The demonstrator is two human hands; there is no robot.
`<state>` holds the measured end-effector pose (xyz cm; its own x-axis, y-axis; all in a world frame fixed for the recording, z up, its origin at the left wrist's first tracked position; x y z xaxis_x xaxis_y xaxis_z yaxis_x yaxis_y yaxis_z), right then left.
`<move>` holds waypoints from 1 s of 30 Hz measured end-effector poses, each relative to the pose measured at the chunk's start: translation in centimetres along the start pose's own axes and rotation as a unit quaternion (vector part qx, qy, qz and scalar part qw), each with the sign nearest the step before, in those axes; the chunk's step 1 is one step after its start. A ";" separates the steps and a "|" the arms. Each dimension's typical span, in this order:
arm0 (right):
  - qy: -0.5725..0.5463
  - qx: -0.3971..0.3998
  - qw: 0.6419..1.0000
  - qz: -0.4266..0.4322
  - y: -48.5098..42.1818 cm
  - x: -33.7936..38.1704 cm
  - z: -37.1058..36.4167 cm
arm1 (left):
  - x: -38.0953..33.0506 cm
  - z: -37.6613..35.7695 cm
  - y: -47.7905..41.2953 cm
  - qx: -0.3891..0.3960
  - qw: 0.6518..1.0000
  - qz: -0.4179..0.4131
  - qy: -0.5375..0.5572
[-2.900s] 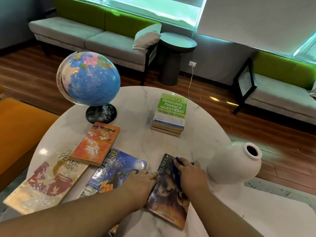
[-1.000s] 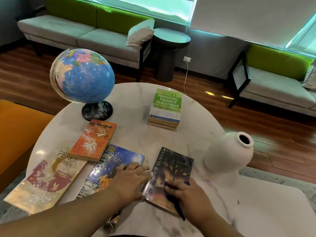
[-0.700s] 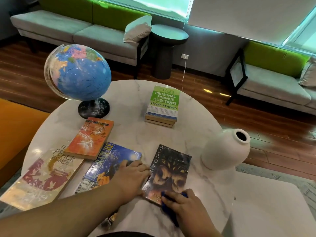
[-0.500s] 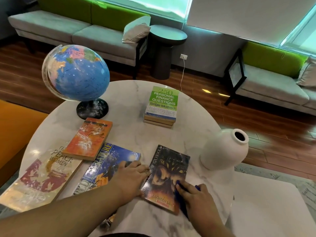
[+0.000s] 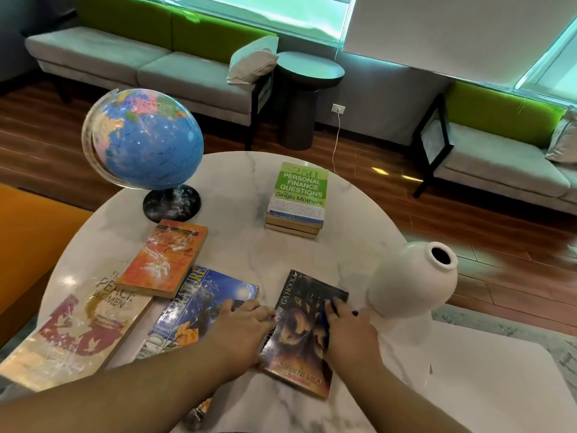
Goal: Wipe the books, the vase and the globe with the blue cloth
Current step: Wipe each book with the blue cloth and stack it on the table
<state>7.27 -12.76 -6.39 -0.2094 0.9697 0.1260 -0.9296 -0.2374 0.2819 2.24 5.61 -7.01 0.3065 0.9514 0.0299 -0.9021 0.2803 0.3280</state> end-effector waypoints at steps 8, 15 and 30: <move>0.018 -0.009 1.000 -0.024 -1.6 -2.6 0.6 | 0.0 0.0 -0.1 -0.002 1.000 -0.001 0.004; 0.030 -0.011 0.994 0.100 -1.2 3.9 -0.5 | 0.2 -0.2 0.0 -0.014 1.000 0.001 0.005; 0.020 -0.009 0.989 0.144 -5.5 3.6 0.6 | 0.0 0.6 0.5 -0.014 1.000 0.017 0.007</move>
<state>11.83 -7.97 -6.95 -0.4780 0.8637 0.1598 -0.8351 -0.5033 0.2220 2.01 5.70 -6.30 0.2717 0.9620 0.0263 -0.9199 0.2516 0.3009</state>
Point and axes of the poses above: each hand's wrist, its own y-axis away from the middle knuckle, its own z-axis out of the back of the hand, x = y × z, the point moved 5 cm from there along -y, towards the middle knuckle, and after that the axes turned 8 degrees about -y, right-handed, at the moved point
